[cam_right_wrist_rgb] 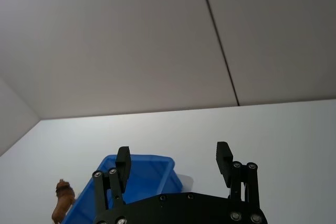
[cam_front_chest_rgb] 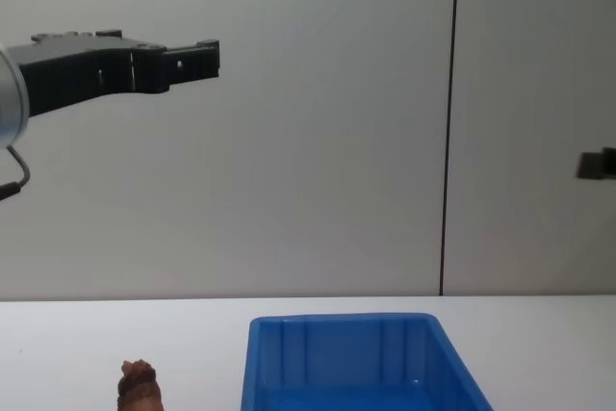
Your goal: Pick up the two dolls from the table and place them into the box.
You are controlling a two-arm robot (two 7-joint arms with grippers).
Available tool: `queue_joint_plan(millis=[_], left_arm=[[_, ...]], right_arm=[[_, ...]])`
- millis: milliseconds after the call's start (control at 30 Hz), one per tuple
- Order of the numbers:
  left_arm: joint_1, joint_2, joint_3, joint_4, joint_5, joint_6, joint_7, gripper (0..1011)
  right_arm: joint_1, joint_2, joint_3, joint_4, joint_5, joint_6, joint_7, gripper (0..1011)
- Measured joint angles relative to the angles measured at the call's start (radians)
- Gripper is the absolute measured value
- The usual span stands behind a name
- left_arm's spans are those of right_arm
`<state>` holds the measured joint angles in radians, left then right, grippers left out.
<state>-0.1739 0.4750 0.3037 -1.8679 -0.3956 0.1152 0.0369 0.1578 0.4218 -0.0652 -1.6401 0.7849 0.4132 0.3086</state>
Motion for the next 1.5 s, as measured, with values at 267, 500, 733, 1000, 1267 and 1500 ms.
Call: queue_joint_plan(millis=[267,500,733,1000,1267,1500], left_arm=[[0.011,0.011,-0.011,-0.015,-0.032,0.048,0.01,1001],[0.037,0.037,-0.028,-0.044,-0.083,0.126,0.036,1001],[0.064,0.064,-0.047,-0.072,-0.136,0.214,0.061,1001],[0.084,0.086,-0.06,-0.089,-0.186,0.327,0.071,1001],[0.082,0.09,-0.058,-0.079,-0.209,0.437,0.054,1001],[0.058,0.064,-0.036,-0.038,-0.203,0.527,0.015,1001]], right_arm=[[-0.058,0.011,0.04,-0.026,0.124,-0.026,-0.122,1001],[-0.089,0.017,0.061,-0.039,0.187,-0.039,-0.18,1001],[-0.106,0.021,0.073,-0.046,0.222,-0.047,-0.213,1001],[-0.118,0.023,0.081,-0.051,0.246,-0.052,-0.236,1001],[-0.124,0.024,0.085,-0.053,0.259,-0.055,-0.247,1001],[-0.127,0.025,0.087,-0.054,0.263,-0.055,-0.251,1001]])
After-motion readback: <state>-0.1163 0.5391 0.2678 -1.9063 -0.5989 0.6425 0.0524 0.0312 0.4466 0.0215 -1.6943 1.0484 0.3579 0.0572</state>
